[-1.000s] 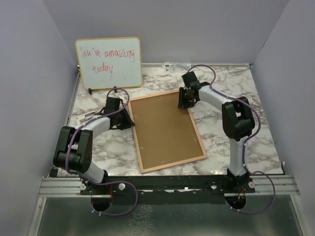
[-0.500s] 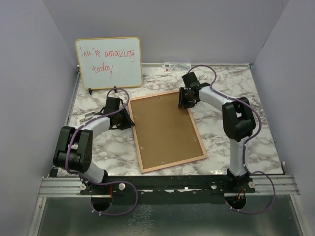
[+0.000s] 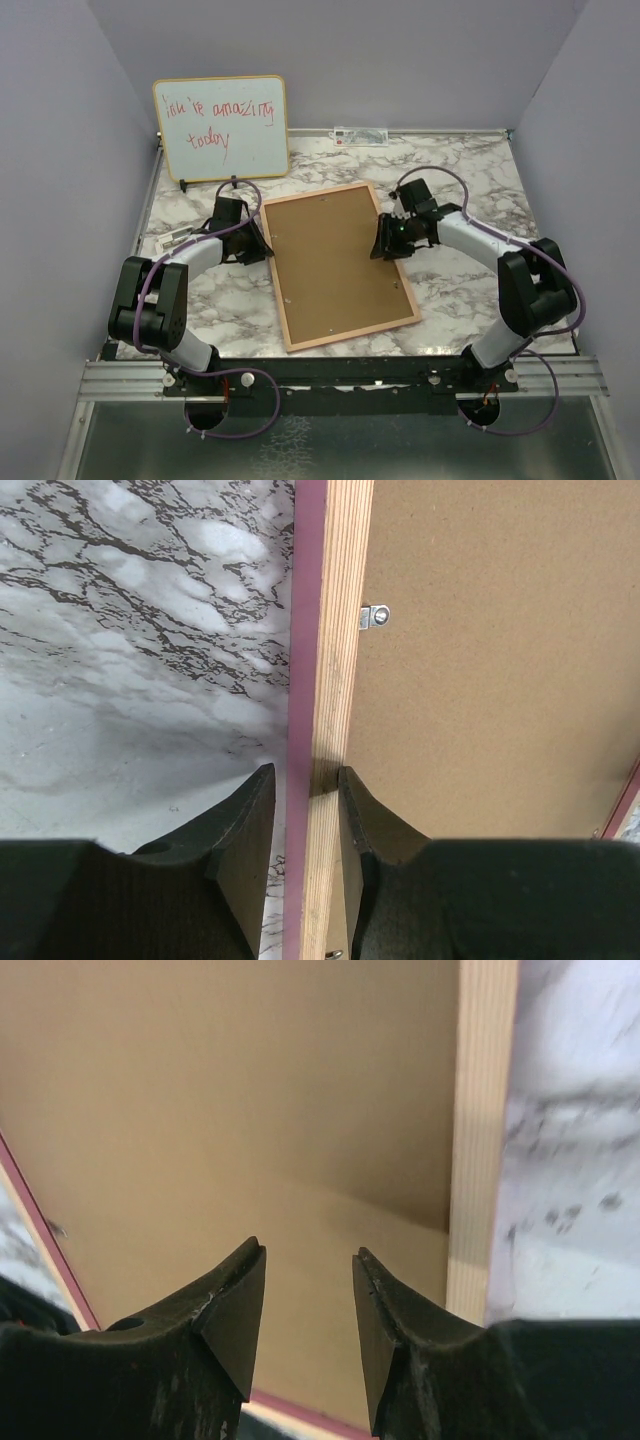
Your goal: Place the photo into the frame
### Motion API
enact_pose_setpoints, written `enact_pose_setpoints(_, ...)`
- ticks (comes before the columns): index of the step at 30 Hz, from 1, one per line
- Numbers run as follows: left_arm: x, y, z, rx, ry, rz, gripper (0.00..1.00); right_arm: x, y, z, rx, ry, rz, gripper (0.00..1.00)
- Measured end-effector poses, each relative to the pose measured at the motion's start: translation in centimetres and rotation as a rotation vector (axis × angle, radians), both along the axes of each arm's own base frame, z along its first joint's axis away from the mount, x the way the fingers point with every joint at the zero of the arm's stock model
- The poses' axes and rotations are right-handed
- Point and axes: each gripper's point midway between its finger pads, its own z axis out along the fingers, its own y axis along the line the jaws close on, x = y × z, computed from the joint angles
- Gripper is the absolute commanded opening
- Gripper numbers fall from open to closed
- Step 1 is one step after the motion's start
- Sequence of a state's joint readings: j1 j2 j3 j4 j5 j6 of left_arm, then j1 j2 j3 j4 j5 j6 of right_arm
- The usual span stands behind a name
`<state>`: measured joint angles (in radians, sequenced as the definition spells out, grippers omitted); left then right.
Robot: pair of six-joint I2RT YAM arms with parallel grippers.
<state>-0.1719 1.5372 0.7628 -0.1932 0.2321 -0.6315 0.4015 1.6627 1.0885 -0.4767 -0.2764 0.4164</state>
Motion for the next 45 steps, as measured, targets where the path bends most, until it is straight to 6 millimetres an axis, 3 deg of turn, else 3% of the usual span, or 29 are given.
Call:
enact_pose_setpoints(6, 0.0, 0.0, 0.0, -0.003, 0.000, -0.001, 0.32, -6.4, -0.8, -2.6, -0.001, 0.135, 0.039, 0.45)
enact_pose_setpoints(10, 0.0, 0.0, 0.0, -0.003, 0.001, 0.000, 0.32, -8.2, -1.4, -3.0, -0.018, 0.165, 0.045, 0.45)
enact_pose_setpoints(32, 0.0, 0.0, 0.0, -0.006, 0.003, 0.008, 0.32, -8.4, -4.2, -4.0, -0.175, 0.157, 0.022, 0.44)
enact_pose_setpoints(45, 0.0, 0.0, 0.0, -0.007, 0.005, 0.011, 0.32, -8.4, -1.6, -1.9, -0.015, 0.104, 0.126, 0.43)
